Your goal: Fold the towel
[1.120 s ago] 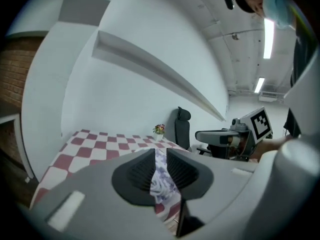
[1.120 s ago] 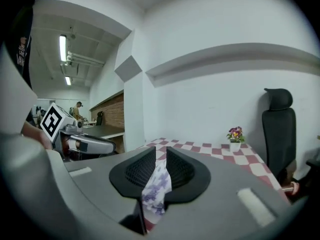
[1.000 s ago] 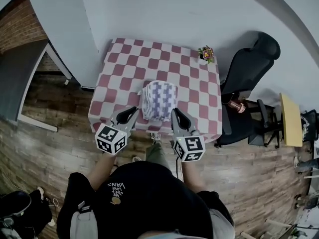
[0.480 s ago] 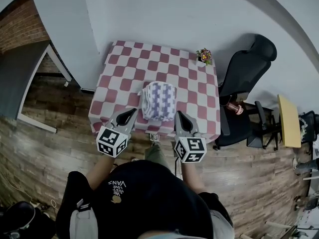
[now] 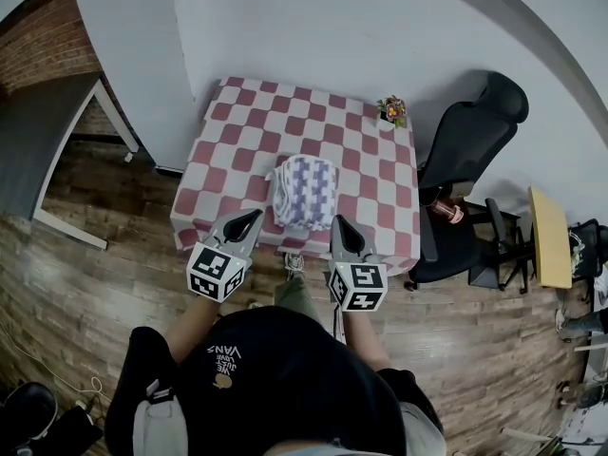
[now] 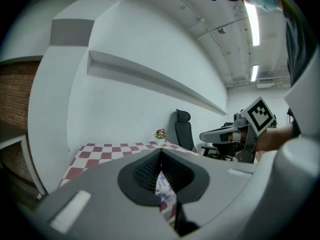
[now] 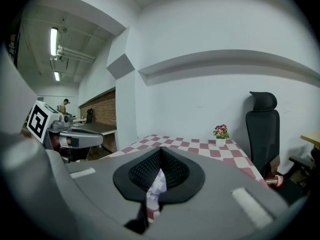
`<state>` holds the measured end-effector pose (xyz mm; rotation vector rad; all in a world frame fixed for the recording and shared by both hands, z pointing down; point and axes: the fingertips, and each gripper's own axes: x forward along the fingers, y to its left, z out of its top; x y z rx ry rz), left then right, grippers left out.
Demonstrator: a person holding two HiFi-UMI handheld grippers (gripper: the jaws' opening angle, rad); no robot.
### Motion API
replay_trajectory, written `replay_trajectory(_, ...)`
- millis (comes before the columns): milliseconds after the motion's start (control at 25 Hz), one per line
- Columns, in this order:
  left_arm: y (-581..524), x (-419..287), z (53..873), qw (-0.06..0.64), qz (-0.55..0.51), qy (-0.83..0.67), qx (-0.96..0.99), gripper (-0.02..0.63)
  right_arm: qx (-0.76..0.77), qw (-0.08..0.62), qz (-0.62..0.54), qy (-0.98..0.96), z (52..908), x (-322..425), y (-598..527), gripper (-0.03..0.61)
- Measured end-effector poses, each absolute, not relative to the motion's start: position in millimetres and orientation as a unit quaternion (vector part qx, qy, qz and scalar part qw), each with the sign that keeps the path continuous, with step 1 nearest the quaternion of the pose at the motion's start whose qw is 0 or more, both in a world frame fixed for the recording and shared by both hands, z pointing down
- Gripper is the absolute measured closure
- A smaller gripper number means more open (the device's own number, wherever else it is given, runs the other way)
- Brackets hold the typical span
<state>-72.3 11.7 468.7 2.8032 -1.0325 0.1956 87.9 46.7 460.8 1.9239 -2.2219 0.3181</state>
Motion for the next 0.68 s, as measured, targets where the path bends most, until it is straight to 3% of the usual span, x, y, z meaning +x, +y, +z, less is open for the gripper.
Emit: replay_trajectory(680,10,-80,480,0.082,0.070,-0.342,0.933,0.612,0.649,0.108,0.105,-0.746,469,80,44,0.574)
